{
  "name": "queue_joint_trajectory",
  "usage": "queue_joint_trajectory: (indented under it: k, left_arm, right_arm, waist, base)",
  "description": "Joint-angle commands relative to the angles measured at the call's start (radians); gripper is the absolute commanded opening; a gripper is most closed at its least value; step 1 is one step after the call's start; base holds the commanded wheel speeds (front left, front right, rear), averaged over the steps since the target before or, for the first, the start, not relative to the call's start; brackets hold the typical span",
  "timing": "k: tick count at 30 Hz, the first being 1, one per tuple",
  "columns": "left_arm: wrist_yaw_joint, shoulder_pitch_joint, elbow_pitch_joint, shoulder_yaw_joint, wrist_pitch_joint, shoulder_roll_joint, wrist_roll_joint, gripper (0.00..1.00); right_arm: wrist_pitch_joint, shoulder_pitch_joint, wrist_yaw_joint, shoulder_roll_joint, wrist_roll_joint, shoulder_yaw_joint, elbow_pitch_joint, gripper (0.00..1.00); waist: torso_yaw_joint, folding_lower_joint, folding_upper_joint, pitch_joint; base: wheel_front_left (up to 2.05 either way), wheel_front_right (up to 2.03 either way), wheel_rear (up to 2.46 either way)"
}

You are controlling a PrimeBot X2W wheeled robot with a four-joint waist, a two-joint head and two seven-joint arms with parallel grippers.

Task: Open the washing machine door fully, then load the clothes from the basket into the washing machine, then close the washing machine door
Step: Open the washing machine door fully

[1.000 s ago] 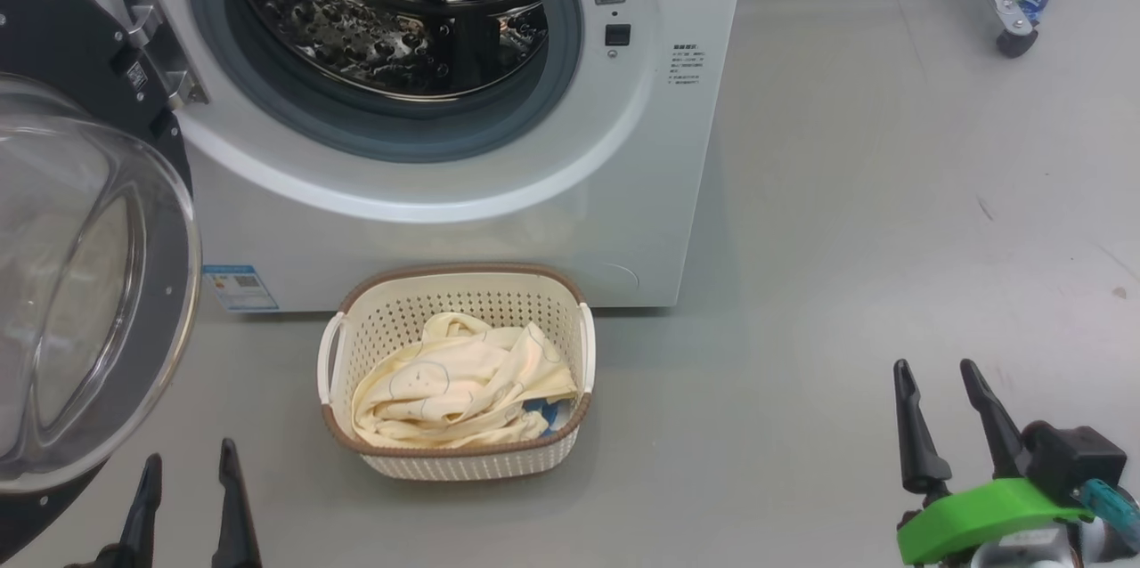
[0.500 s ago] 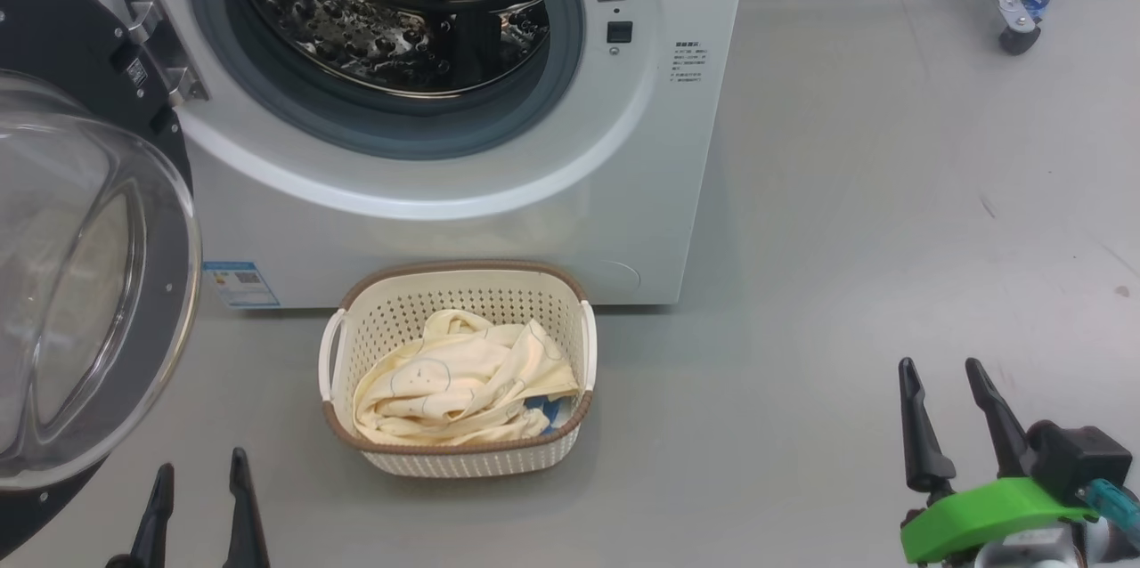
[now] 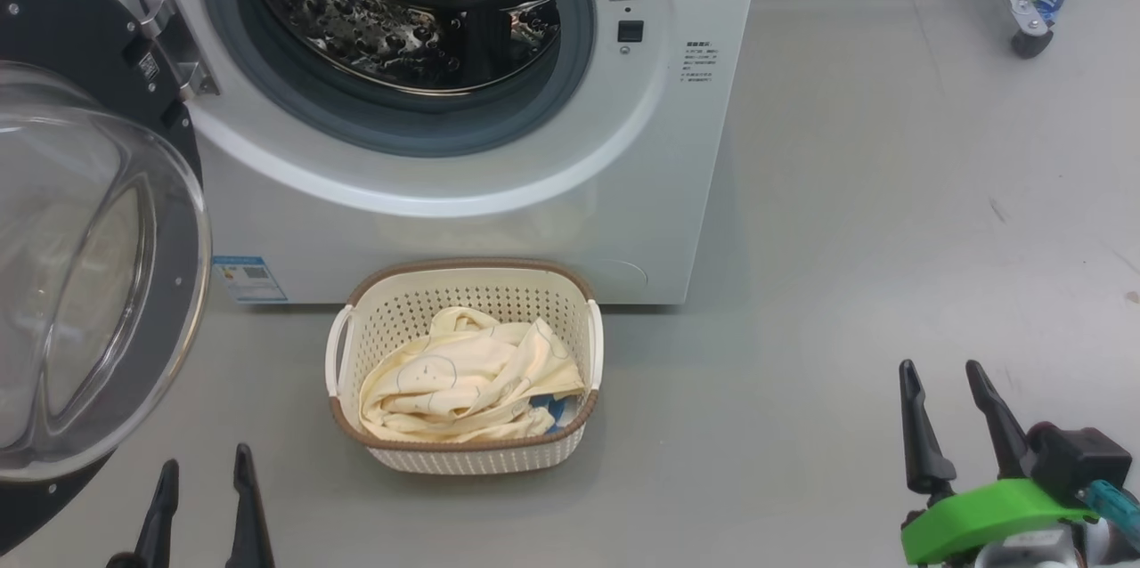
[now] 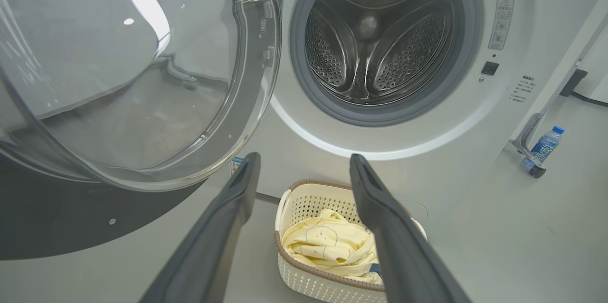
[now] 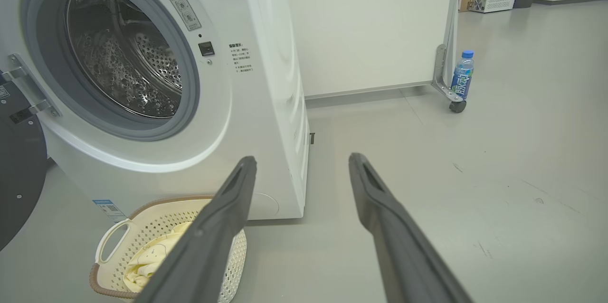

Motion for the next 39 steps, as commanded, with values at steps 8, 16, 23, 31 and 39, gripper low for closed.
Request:
queue_joint_trajectory:
  k: [8,16,23,31,39]
  left_arm:
    - [0.0,-0.026,-0.031,0.023,-0.007,0.006,-0.004,1.0]
    - [0.0,-0.023,-0.023,0.019,-0.007,0.006,0.008,1.0]
    - [0.0,-0.026,-0.018,0.016,-0.007,0.006,0.006,1.0]
    - [0.0,-0.026,-0.016,0.013,-0.007,0.006,0.001,1.0]
    - [0.0,-0.023,-0.015,0.01,-0.007,0.006,-0.001,1.0]
  right_arm:
    - [-0.01,-0.015,0.002,-0.01,0.001,0.017,-0.026,1.0]
    - [-0.01,-0.015,0.002,-0.01,0.005,0.021,-0.023,1.0]
    - [-0.01,-0.017,0.002,-0.01,0.004,0.019,-0.026,1.0]
    - [-0.01,-0.018,0.002,-0.01,0.003,0.02,-0.027,1.0]
    - [-0.01,-0.017,0.002,-0.01,0.004,0.022,-0.028,1.0]
  waist:
    - [0.004,0.0,-0.0001,-0.003]
    - [0.003,0.0,-0.0001,-0.005]
    - [0.002,0.0,-0.0001,-0.002]
    - [0.003,0.0,-0.0001,0.001]
    - [0.004,0.0,-0.0001,0.002]
  base:
    - [0.0,0.0,0.0]
    - [0.0,0.0,0.0]
    - [0.0,0.0,0.0]
    - [0.0,0.0,0.0]
    - [0.0,0.0,0.0]
